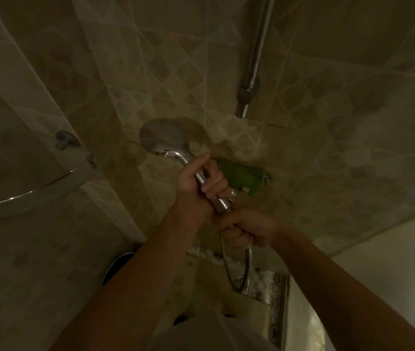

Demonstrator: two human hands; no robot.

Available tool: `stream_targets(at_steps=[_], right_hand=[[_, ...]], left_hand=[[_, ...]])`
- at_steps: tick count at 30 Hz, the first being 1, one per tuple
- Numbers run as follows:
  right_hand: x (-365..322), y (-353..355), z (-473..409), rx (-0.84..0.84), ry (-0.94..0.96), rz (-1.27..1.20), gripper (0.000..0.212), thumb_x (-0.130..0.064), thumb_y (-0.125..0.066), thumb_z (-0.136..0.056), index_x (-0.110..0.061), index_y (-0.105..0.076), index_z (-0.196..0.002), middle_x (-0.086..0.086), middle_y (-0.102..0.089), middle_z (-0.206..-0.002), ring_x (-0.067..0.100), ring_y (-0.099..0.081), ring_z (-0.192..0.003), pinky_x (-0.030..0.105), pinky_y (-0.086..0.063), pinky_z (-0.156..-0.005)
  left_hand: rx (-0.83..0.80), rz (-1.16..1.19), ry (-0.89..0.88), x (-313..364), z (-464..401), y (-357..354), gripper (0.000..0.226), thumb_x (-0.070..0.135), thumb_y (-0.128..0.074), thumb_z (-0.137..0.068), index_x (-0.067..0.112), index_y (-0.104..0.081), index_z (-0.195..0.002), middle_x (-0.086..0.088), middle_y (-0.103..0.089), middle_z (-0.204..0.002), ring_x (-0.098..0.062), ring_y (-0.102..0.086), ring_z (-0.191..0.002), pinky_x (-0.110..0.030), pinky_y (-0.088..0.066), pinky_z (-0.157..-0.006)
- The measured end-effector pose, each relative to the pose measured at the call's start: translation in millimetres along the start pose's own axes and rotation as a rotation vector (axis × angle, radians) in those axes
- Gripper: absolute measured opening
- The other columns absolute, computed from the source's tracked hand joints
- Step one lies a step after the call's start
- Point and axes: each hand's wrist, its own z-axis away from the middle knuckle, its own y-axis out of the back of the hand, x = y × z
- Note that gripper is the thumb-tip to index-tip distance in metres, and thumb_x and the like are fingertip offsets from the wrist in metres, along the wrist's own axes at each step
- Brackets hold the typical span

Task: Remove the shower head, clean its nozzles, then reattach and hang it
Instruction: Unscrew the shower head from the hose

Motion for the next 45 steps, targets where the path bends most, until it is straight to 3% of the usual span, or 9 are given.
stream_targets(at_steps=[5, 12, 17, 21, 24, 29, 34, 39, 45], right_hand=[[3.7, -12.1, -18.9, 0.782, 0.290, 0.535, 0.009, -0.008, -0.058, -0.089, 0.000, -0.063, -0.092, 0.019, -0.066, -0.088, 0.031, -0.064, -0.080, 0.039, -0.052, -0.069], [10.5, -14.4, -24.0, 1.126, 0.306, 0.819, 0.012, -0.024, -0.055, -0.091, -0.015, -0.062, -0.093, 0.006, -0.067, -0.086, 0.024, -0.061, -0.075, 0.031, -0.041, -0.060], [-7.9, -15.1, -16.2, 0.760, 0.412, 0.402, 0.030, -0.006, -0.065, -0.083, -0.027, -0.056, -0.064, -0.010, -0.059, -0.051, -0.001, -0.053, -0.049, 0.020, -0.039, -0.048], [-4.7, -11.4, -13.1, 0.455, 0.289, 0.041, 0.025, -0.004, -0.068, -0.080, -0.010, -0.049, -0.065, 0.003, -0.041, -0.045, 0.015, -0.035, -0.035, 0.020, -0.027, -0.038], [0.8, -8.8, -17.1, 0.675, 0.402, 0.389, 0.013, -0.004, -0.063, -0.086, -0.014, -0.056, -0.083, 0.006, -0.062, -0.072, 0.019, -0.057, -0.062, 0.028, -0.043, -0.056], [26.3, -7.7, -26.1, 1.097, 0.335, 0.785, 0.024, -0.023, -0.055, -0.091, -0.011, -0.063, -0.111, 0.012, -0.069, -0.103, 0.031, -0.064, -0.093, 0.042, -0.052, -0.076], [19.6, 6.1, -10.2, 0.583, 0.364, 0.164, 0.009, -0.009, -0.066, -0.086, -0.006, -0.059, -0.083, 0.011, -0.055, -0.066, 0.015, -0.053, -0.051, 0.030, -0.044, -0.046], [16.4, 9.2, 0.6, -0.111, 0.142, -0.244, 0.042, -0.012, -0.046, -0.093, -0.021, -0.022, -0.060, -0.006, -0.018, -0.046, 0.006, -0.013, -0.033, 0.015, -0.013, -0.032], [17.2, 12.6, -0.6, 0.004, 0.097, -0.152, 0.038, -0.019, -0.050, -0.089, -0.017, -0.024, -0.061, -0.003, -0.024, -0.046, 0.008, -0.020, -0.033, 0.019, -0.016, -0.033]], left_hand=[[0.513, -0.090, -0.045, -4.6, -12.9, -12.0, 0.044, 0.034, -0.061, -0.097, 0.021, -0.040, -0.061, 0.005, -0.031, -0.040, -0.010, -0.029, -0.031, -0.020, -0.031, -0.039], [0.653, -0.346, -0.298, -15.1, -14.6, -10.1, 0.022, 0.006, -0.061, -0.094, 0.007, -0.051, -0.114, -0.005, -0.059, -0.078, -0.014, -0.061, -0.063, -0.021, -0.051, -0.047], [0.365, -0.068, -0.243, -2.1, -14.8, -7.6, 0.005, 0.006, -0.065, -0.090, 0.009, -0.064, -0.093, -0.008, -0.069, -0.083, -0.019, -0.072, -0.071, -0.029, -0.058, -0.064], [0.105, -0.004, -0.083, 4.6, -10.0, 0.4, 0.032, 0.030, -0.062, -0.092, 0.016, -0.062, -0.064, 0.003, -0.047, -0.047, -0.011, -0.046, -0.042, -0.025, -0.042, -0.050], [0.316, -0.105, -0.074, -1.0, -18.9, -3.2, 0.050, 0.042, -0.062, -0.097, 0.021, -0.049, -0.054, 0.005, -0.032, -0.039, -0.009, -0.031, -0.031, -0.022, -0.033, -0.039], [0.680, -0.138, -0.245, -24.9, -28.1, -6.5, 0.012, 0.017, -0.069, -0.094, 0.010, -0.061, -0.090, -0.003, -0.051, -0.063, -0.015, -0.050, -0.050, -0.029, -0.046, -0.054], [0.228, -0.006, -0.092, -8.2, -20.3, -6.6, 0.008, 0.016, -0.069, -0.081, 0.012, -0.067, -0.087, -0.003, -0.058, -0.063, -0.018, -0.058, -0.055, -0.028, -0.052, -0.057], [-0.059, 0.025, 0.000, -3.6, -14.6, -7.3, 0.038, 0.038, -0.060, -0.082, 0.010, -0.079, -0.097, -0.001, -0.051, -0.066, -0.015, -0.055, -0.058, -0.028, -0.052, -0.061], [-0.008, -0.078, 0.049, -5.3, -21.3, -7.6, 0.043, 0.029, -0.052, -0.093, 0.017, -0.052, -0.052, 0.006, -0.032, -0.034, -0.008, -0.030, -0.028, -0.019, -0.032, -0.040]])
